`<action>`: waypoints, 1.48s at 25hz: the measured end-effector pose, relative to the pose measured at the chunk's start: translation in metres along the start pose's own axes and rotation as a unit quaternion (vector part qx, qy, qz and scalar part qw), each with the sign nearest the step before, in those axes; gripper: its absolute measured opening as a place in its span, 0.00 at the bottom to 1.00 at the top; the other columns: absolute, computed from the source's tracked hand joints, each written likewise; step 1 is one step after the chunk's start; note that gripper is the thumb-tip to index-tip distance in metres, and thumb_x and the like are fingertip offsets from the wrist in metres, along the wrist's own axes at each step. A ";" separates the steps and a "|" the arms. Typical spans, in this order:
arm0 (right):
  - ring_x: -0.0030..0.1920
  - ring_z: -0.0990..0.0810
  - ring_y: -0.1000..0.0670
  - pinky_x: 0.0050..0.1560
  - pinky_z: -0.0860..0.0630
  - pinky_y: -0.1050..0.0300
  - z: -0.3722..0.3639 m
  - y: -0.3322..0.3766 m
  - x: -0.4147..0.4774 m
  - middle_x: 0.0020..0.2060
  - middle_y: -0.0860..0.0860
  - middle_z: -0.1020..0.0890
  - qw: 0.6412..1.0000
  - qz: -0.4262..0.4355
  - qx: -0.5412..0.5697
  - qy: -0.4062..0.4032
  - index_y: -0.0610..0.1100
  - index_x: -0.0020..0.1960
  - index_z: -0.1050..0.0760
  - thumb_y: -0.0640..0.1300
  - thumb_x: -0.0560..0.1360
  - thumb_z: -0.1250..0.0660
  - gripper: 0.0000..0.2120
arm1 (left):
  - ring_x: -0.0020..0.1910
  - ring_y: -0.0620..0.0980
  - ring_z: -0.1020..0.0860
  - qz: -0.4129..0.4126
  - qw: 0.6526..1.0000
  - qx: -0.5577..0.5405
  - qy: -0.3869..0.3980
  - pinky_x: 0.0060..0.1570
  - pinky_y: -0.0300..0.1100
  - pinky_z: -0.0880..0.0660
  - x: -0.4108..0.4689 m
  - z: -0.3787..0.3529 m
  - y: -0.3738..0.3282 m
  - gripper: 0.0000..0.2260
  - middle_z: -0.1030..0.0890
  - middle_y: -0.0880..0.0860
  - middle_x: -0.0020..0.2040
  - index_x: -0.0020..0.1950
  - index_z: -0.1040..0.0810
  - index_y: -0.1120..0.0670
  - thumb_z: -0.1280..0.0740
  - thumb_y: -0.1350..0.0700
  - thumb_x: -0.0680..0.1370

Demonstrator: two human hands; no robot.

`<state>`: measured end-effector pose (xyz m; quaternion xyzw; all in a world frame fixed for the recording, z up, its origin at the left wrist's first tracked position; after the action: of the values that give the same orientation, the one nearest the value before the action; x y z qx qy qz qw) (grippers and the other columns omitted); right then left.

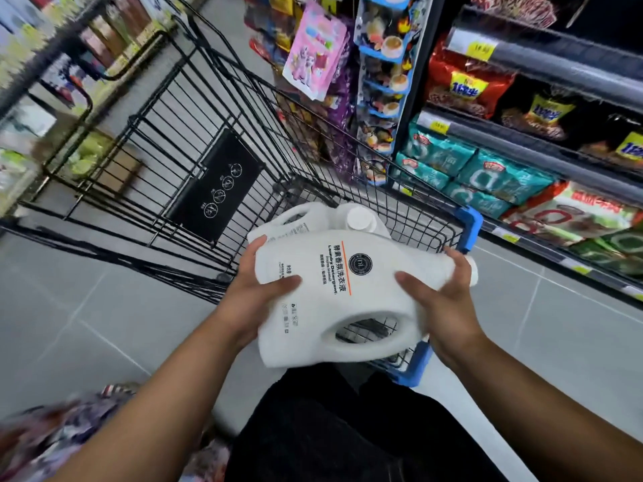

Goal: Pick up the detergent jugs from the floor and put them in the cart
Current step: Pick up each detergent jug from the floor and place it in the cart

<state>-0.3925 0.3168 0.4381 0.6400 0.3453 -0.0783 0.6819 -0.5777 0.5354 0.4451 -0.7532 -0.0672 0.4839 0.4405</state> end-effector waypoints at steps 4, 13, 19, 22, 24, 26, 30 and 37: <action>0.55 0.20 0.44 0.51 0.20 0.37 -0.028 -0.001 0.008 0.56 0.52 0.25 0.999 -0.007 0.024 -0.028 0.59 0.67 0.39 0.41 0.68 0.22 0.37 | 0.56 0.56 0.19 -0.002 0.998 0.046 0.032 0.46 0.53 0.19 0.031 0.009 -0.033 0.41 0.20 0.52 0.60 0.72 0.34 0.42 0.25 0.70 0.67; 0.58 0.24 0.48 0.55 0.21 0.48 -0.076 -0.015 0.027 0.60 0.51 0.28 0.994 0.033 0.009 -0.101 0.63 0.65 0.40 0.43 0.66 0.21 0.38 | 0.61 0.53 0.21 0.004 0.993 0.092 0.072 0.56 0.53 0.22 0.106 0.035 -0.066 0.44 0.22 0.52 0.65 0.74 0.35 0.43 0.21 0.65 0.63; 0.61 0.25 0.43 0.61 0.25 0.39 -0.083 -0.062 0.043 0.62 0.48 0.28 0.982 -0.034 -0.017 -0.184 0.72 0.57 0.36 0.56 0.53 0.19 0.40 | 0.61 0.52 0.22 0.039 0.983 0.163 0.077 0.57 0.50 0.23 0.138 0.037 -0.036 0.42 0.23 0.52 0.66 0.75 0.38 0.41 0.23 0.66 0.68; 0.62 0.26 0.42 0.62 0.26 0.39 -0.082 -0.086 0.054 0.63 0.47 0.28 0.976 -0.059 -0.060 -0.202 0.70 0.60 0.38 0.59 0.51 0.20 0.43 | 0.63 0.53 0.23 0.054 0.971 0.218 0.080 0.65 0.56 0.26 0.156 0.041 -0.010 0.50 0.24 0.52 0.67 0.77 0.41 0.39 0.18 0.60 0.62; 0.63 0.26 0.44 0.63 0.26 0.40 -0.080 -0.094 0.060 0.64 0.48 0.28 0.978 -0.060 -0.054 -0.192 0.66 0.62 0.38 0.56 0.53 0.20 0.43 | 0.62 0.52 0.24 0.043 0.959 0.272 0.072 0.66 0.52 0.27 0.164 0.041 -0.002 0.51 0.26 0.51 0.67 0.76 0.42 0.36 0.17 0.57 0.62; 0.63 0.26 0.44 0.63 0.26 0.41 -0.079 -0.107 0.065 0.64 0.49 0.28 0.982 -0.068 -0.025 -0.177 0.63 0.64 0.39 0.48 0.59 0.19 0.42 | 0.59 0.49 0.28 0.032 0.935 0.351 0.044 0.64 0.45 0.31 0.170 0.042 0.001 0.48 0.34 0.50 0.65 0.75 0.42 0.33 0.18 0.54 0.65; 0.62 0.27 0.45 0.60 0.25 0.48 -0.079 -0.122 0.072 0.60 0.52 0.28 0.985 -0.081 0.000 -0.152 0.59 0.66 0.41 0.36 0.66 0.22 0.40 | 0.68 0.55 0.33 0.005 0.890 0.456 0.020 0.68 0.42 0.35 0.175 0.042 0.013 0.42 0.41 0.53 0.71 0.75 0.39 0.34 0.21 0.53 0.69; 0.63 0.26 0.44 0.64 0.27 0.39 -0.075 -0.124 0.071 0.62 0.53 0.28 0.985 -0.108 0.028 -0.131 0.60 0.67 0.38 0.38 0.61 0.19 0.44 | 0.64 0.53 0.30 -0.021 0.885 0.466 0.012 0.68 0.44 0.35 0.173 0.048 0.006 0.40 0.38 0.55 0.70 0.76 0.38 0.39 0.22 0.54 0.70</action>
<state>-0.4348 0.3893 0.3006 0.6022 0.3179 -0.2439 0.6905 -0.5273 0.6520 0.3185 -0.4653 0.1549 0.4411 0.7516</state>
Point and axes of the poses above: each hand's wrist, its own x-axis towards the middle knuckle, its own z-axis out of the back of the hand, y = z × x, the point moved 6 cm from there along x, towards the middle knuckle
